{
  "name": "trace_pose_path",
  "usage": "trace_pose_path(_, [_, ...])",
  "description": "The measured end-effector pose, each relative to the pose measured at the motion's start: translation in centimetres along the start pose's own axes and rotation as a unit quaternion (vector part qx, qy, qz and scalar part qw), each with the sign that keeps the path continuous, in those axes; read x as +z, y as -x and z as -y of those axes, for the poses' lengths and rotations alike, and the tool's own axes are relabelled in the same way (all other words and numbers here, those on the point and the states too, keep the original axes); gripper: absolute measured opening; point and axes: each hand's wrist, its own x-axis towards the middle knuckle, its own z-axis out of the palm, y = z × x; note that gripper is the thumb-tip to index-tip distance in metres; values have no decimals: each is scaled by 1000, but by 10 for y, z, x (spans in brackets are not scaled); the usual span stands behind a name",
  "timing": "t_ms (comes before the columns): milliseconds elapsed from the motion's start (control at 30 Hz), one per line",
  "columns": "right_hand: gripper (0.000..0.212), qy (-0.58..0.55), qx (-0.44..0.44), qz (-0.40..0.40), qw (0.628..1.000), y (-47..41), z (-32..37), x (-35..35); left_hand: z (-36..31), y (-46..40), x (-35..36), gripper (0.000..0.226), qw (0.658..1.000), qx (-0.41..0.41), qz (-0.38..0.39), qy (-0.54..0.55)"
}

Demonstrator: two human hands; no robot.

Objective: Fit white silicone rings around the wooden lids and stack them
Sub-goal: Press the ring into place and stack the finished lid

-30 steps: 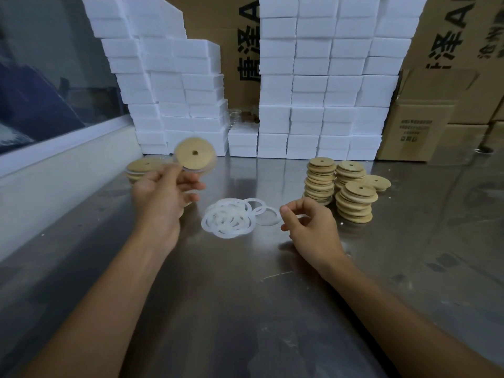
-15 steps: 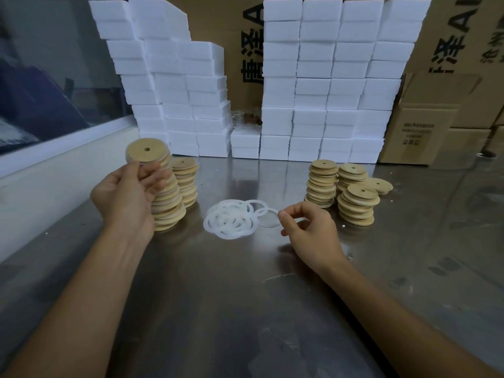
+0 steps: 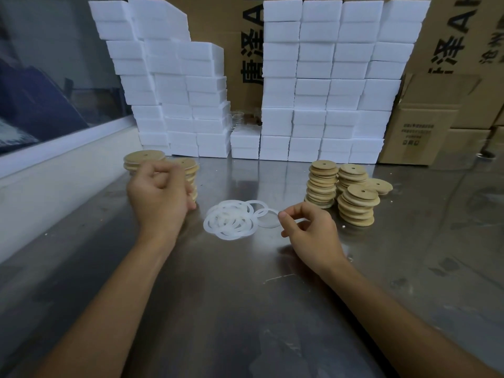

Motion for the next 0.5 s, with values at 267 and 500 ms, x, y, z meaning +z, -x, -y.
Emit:
trace_pose_path(267, [11, 28, -28, -47, 998, -2, -2, -2, 35, 34, 18, 17, 868, 116, 333, -349])
trace_pose_path(500, [4, 135, -84, -190, 969, -10, -1, -23, 39, 33, 17, 15, 849, 101, 357, -376])
